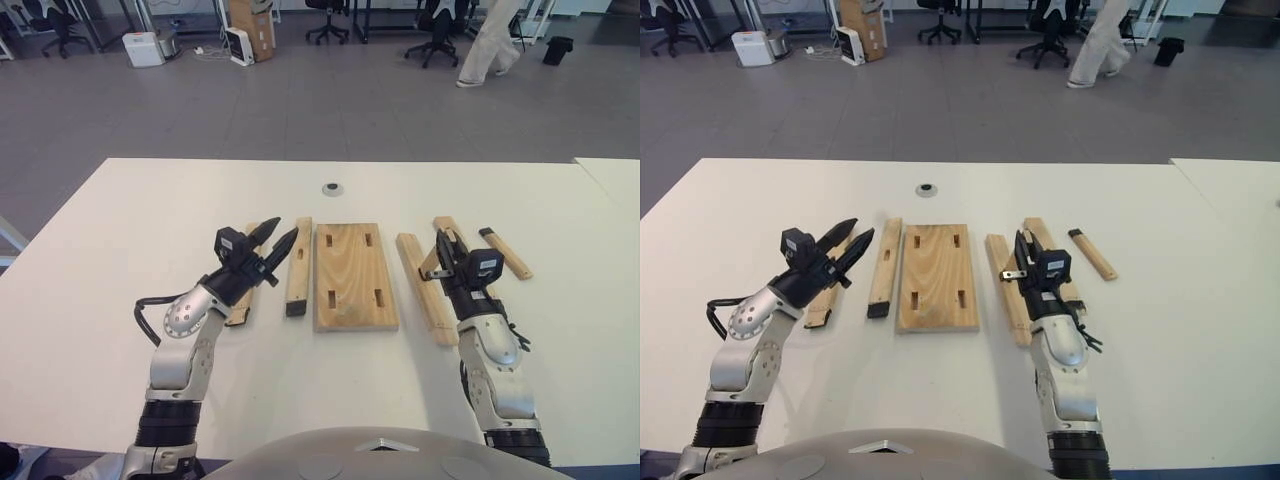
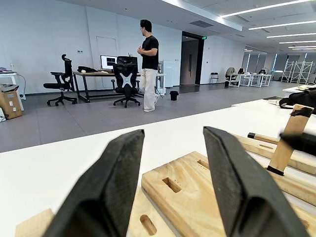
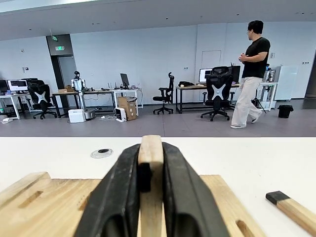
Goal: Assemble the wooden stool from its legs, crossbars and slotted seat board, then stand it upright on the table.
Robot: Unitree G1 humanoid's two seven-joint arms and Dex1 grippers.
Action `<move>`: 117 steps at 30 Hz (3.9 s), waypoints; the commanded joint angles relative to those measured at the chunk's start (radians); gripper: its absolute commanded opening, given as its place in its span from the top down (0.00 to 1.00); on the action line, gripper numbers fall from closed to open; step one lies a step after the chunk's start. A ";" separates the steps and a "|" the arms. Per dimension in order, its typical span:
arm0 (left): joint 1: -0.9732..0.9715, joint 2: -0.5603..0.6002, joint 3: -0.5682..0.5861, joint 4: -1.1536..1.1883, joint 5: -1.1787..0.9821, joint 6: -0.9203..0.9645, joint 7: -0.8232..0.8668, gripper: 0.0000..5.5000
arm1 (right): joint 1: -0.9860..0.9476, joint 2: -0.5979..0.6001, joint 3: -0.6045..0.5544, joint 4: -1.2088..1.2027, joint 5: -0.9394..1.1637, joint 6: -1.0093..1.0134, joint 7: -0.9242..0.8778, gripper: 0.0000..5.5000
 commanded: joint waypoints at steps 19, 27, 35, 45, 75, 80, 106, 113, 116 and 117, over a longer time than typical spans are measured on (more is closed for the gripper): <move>0.105 -0.044 -0.064 -0.051 0.012 -0.046 0.038 0.60 | 0.125 -0.023 -0.011 -0.446 0.121 0.870 -0.140 0.38; 0.086 -0.016 -0.049 -0.055 -0.017 -0.002 0.035 0.60 | 0.129 -0.083 -0.035 -0.338 0.039 0.728 -0.106 0.62; -0.210 0.159 0.074 -0.058 -0.373 0.328 -0.146 0.60 | -0.119 -0.140 -0.151 -0.421 0.369 0.565 0.259 0.62; -0.710 0.180 0.099 0.166 -0.797 0.824 -0.271 0.30 | -0.407 -0.239 -0.243 -0.511 1.012 0.815 0.373 0.62; -0.827 0.190 0.172 0.319 -0.734 0.901 -0.308 0.63 | -0.334 -0.337 -0.166 -0.444 1.053 0.774 0.286 0.45; -0.796 0.263 0.146 0.341 -0.581 0.784 -0.423 0.63 | -0.241 -0.323 -0.207 -0.400 0.963 0.706 0.284 0.35; -0.452 0.291 0.014 0.230 -0.267 0.261 -0.786 0.63 | -0.138 -0.283 -0.264 -0.341 0.808 0.622 0.287 0.35; -0.442 0.284 -0.012 0.218 -0.257 0.252 -0.796 0.63 | -0.140 -0.279 -0.262 -0.336 0.787 0.619 0.292 0.35; -0.428 0.279 -0.016 0.195 -0.268 0.262 -0.786 0.63 | -0.137 -0.275 -0.262 -0.335 0.781 0.618 0.296 0.35; -0.423 0.279 -0.017 0.188 -0.271 0.265 -0.784 0.63 | -0.136 -0.273 -0.262 -0.335 0.778 0.618 0.298 0.35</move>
